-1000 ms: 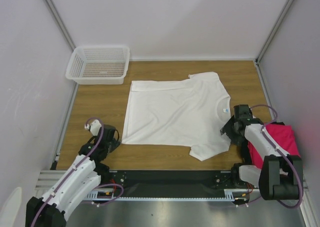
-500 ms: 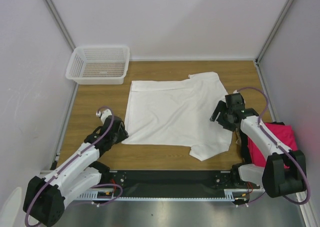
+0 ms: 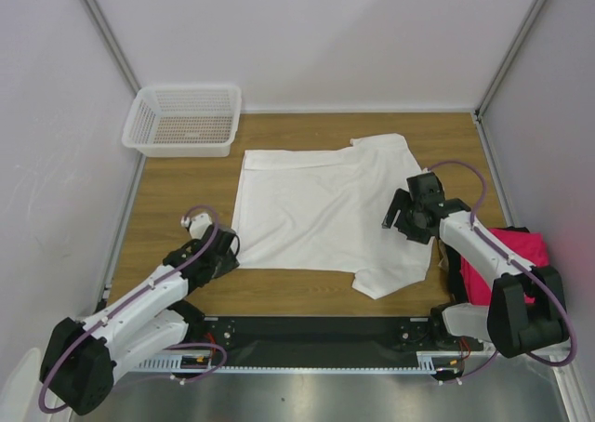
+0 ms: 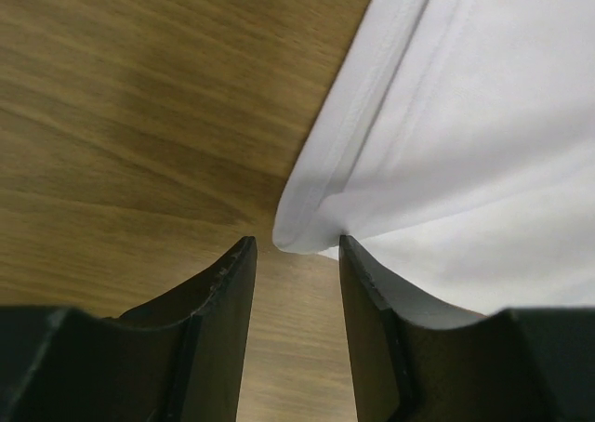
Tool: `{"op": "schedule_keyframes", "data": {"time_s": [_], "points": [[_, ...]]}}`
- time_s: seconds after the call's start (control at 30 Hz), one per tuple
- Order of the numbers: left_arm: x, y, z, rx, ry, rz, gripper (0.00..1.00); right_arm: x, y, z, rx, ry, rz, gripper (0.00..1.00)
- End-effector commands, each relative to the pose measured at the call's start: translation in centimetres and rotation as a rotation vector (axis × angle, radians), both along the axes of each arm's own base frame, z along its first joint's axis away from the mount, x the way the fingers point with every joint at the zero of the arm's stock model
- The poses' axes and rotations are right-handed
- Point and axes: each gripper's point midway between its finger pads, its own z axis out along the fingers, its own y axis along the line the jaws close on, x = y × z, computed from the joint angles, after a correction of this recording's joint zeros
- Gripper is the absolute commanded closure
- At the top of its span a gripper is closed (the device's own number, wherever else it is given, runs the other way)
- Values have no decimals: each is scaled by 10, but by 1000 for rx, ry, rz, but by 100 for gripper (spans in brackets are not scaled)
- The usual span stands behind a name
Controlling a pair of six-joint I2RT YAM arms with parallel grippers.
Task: Fold and stack the t-shirts
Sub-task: Flatten the tshirt out
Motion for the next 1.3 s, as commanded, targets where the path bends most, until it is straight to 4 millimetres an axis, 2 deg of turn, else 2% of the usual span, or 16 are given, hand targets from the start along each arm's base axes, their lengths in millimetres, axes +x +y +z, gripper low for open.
{"op": "schedule_keyframes", "data": {"time_s": [0.0, 0.17, 0.43, 0.47, 0.5, 0.53, 0.67, 0.83, 1.1, 1.17, 1.23, 1.27], "points": [[2, 12, -2, 49, -11, 64, 53, 13, 4, 16, 6, -50, 8, 21], [1, 14, -10, 57, -2, 80, 59, 13, 6, 14, 5, -40, 8, 21], [3, 14, -13, 36, -33, 98, 78, 16, 8, 15, -1, -38, 20, 22], [3, 14, -14, 35, -35, 100, 82, 16, 8, 14, -1, -34, 21, 22], [2, 14, -14, 30, -37, 105, 93, 16, 8, 14, -1, -31, 21, 22], [1, 13, -14, 21, -35, 103, 100, 16, 8, 13, -2, -29, 21, 22], [-9, 17, -14, 19, -5, 128, 100, 14, 6, 10, -14, -16, 13, 22], [-33, 26, -16, 11, 47, 165, 100, 10, -1, 1, -43, 16, -21, 22], [-47, 15, -17, -11, 88, 110, 100, -11, -19, -25, -126, 118, -90, 22], [-45, 15, -14, 0, 93, 112, 97, -18, -21, -32, -126, 138, -106, 22], [-42, 18, -10, 30, 96, 120, 87, -26, -23, -38, -121, 144, -132, 23], [-38, 17, -2, 33, 86, 123, 82, -27, -23, -38, -117, 142, -135, 23]]}}
